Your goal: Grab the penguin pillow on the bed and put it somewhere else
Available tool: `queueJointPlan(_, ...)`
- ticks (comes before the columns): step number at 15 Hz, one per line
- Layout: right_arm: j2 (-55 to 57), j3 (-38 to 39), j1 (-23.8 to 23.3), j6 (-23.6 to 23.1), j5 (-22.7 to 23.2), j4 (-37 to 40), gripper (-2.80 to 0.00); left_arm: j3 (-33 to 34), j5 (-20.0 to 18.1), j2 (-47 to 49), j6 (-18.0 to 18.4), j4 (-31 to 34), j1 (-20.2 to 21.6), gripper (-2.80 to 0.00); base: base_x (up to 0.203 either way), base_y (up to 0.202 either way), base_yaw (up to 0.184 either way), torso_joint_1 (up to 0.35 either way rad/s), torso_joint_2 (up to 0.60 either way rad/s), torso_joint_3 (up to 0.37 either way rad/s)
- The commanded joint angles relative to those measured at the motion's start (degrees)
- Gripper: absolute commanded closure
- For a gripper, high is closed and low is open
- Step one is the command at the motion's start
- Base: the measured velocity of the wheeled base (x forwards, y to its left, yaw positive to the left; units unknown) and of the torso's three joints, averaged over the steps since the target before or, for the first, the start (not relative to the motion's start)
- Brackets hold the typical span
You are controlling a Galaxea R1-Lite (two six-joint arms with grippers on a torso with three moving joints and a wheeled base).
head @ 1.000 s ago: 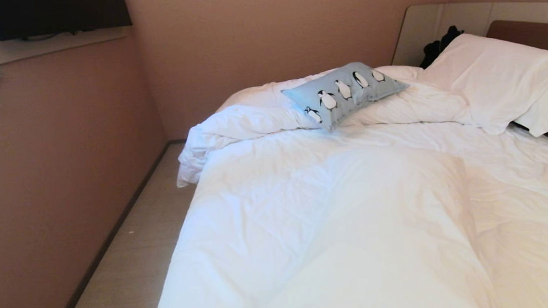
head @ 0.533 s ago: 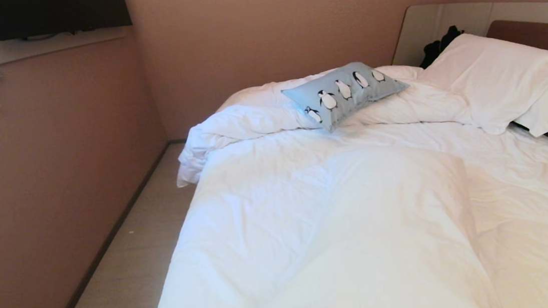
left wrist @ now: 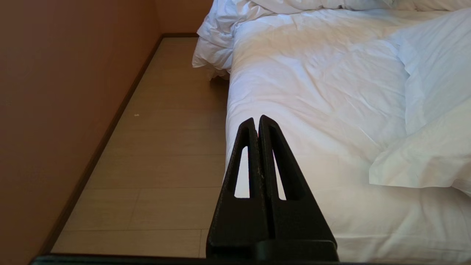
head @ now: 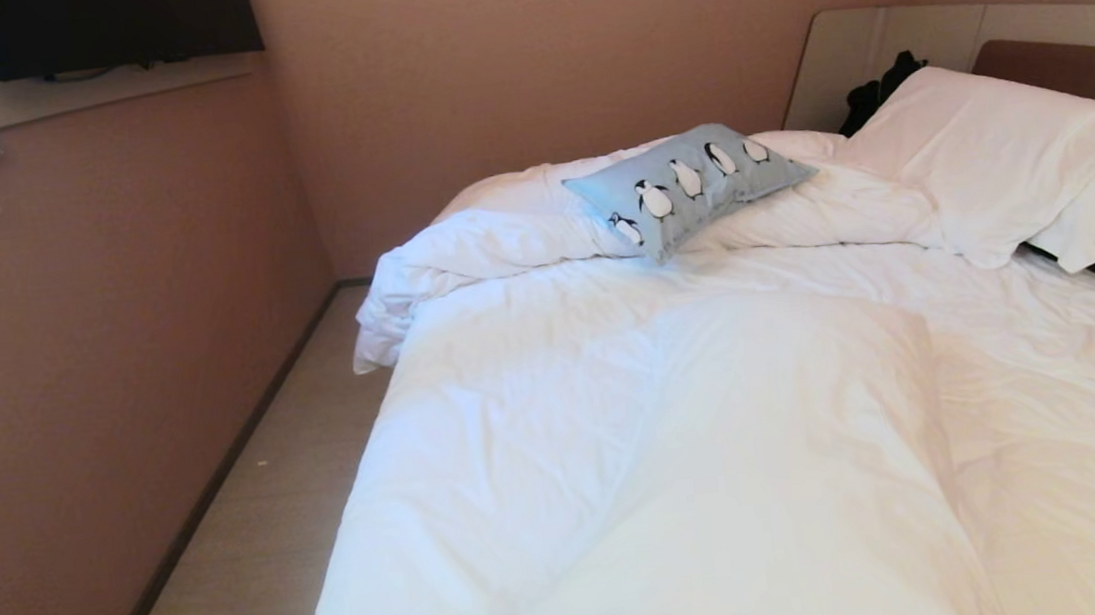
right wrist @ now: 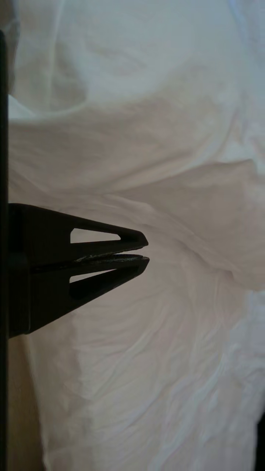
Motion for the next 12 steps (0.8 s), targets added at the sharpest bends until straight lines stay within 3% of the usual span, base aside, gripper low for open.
queueJointPlan(1, 0.1, 2.8, 0.0, -2.3, 1.8, -15.4, 0.0, 0.0, 0.0, 0.0, 0.0, 0.0, 0.0, 0.0, 0.0, 0.0, 0.0, 0.0, 0.0, 0.0)
queueJointPlan(4, 0.1, 3.3, 0.0, -2.5, 5.3, -15.2, 0.0, 0.0, 0.0, 0.0, 0.0, 0.0, 0.0, 0.0, 0.0, 0.0, 0.0, 0.0, 0.0, 0.0)
queueJointPlan(9, 0.0, 3.0, 0.0, -2.2, 7.4, -8.0, 0.0, 0.1, 0.0, 0.0, 0.0, 0.0, 0.0, 0.0, 0.0, 0.0, 0.0, 0.0, 0.0, 0.0)
queueJointPlan(12, 0.0, 3.0, 0.0, -0.2, 7.2, -7.7, 0.0, 0.0, 0.0, 0.0, 0.0, 0.0, 0.0, 0.0, 0.0, 0.0, 0.0, 0.0, 0.0, 0.0)
